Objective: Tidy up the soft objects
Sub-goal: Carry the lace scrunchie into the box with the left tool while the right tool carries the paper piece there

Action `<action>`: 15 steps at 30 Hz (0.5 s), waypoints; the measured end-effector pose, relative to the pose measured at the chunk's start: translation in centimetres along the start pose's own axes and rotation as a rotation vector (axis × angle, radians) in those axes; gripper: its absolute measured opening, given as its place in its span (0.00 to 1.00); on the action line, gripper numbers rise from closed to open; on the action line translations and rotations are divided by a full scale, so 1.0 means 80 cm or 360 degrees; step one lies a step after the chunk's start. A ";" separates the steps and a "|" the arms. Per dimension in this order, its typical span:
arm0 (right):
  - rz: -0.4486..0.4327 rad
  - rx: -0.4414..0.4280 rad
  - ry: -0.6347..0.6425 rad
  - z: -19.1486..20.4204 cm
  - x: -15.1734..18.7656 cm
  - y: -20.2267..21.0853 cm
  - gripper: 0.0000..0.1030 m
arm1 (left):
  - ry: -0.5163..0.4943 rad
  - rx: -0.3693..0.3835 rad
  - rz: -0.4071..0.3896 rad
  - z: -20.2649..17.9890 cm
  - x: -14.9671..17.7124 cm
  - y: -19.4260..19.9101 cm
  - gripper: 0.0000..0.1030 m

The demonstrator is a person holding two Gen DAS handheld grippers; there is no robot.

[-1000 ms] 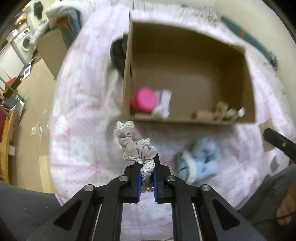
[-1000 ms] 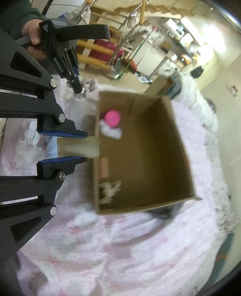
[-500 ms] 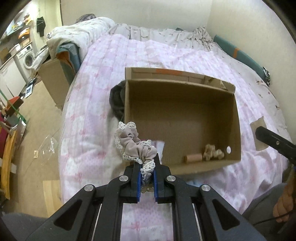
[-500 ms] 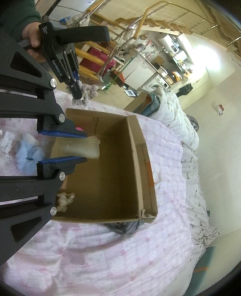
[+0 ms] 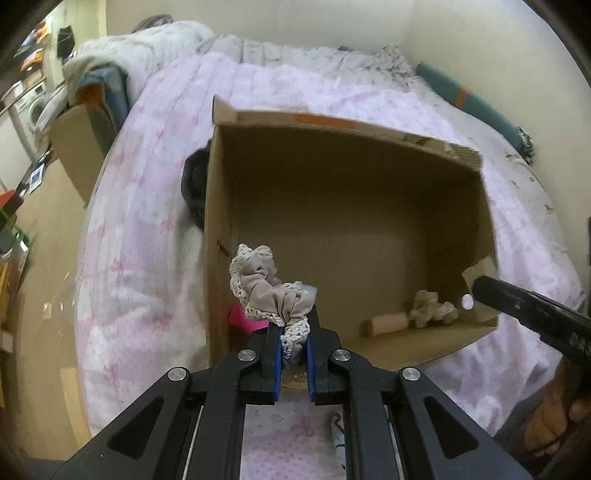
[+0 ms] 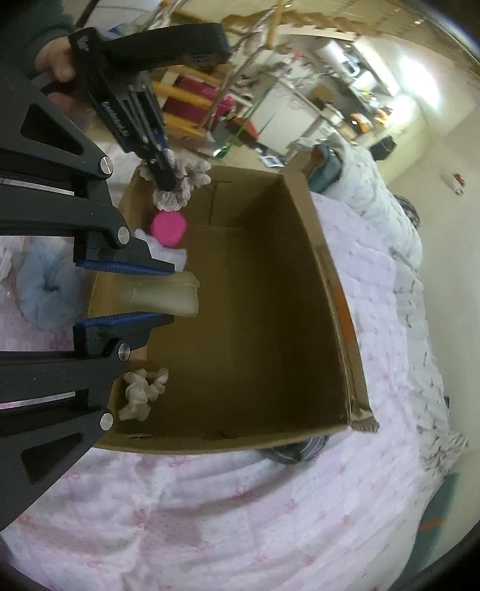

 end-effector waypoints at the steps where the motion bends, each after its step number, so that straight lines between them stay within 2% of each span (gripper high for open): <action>1: 0.0013 0.0011 0.0007 0.000 0.002 -0.003 0.20 | 0.0000 0.0009 -0.0015 -0.001 -0.001 0.000 0.09; 4: 0.0043 0.0050 0.0023 -0.002 0.005 -0.012 0.20 | -0.0009 0.0012 -0.0048 -0.004 -0.005 0.000 0.09; 15: 0.0054 0.0098 -0.0003 -0.014 0.008 -0.018 0.20 | -0.0007 0.0088 -0.0004 -0.010 -0.003 -0.011 0.09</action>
Point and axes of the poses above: each gripper's, at about its wrist camera, not at the fingertips, and y roughly against the way its jaws point, z to its left, x to its underside, the point moved 4 cm from there along -y, roughly the way its jaws point, and after that the axes turned 6 degrees about -y, right-handed, at the moved point
